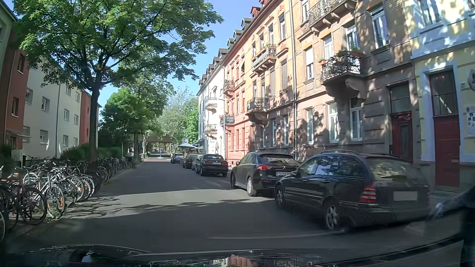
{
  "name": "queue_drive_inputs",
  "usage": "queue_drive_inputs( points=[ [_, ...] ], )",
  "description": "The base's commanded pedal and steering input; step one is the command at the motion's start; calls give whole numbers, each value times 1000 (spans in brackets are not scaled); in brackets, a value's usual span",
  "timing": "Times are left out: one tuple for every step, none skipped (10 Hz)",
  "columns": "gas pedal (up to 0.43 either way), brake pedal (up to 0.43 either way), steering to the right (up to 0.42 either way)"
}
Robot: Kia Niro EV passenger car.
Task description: Follow the waypoints while adhering to traffic rules and regulations
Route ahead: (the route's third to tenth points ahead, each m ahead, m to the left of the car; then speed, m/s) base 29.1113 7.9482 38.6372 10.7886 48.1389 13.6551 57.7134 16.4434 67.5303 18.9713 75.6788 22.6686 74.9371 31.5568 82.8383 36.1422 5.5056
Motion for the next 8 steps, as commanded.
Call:
queue_drive_inputs(
  points=[
    [110,0,-152],
    [110,0,-151],
    [110,0,-150],
    [110,0,-147],
    [110,0,-141],
    [110,0,-136],
    [110,0,-131],
    [110,0,-128]
  ],
)
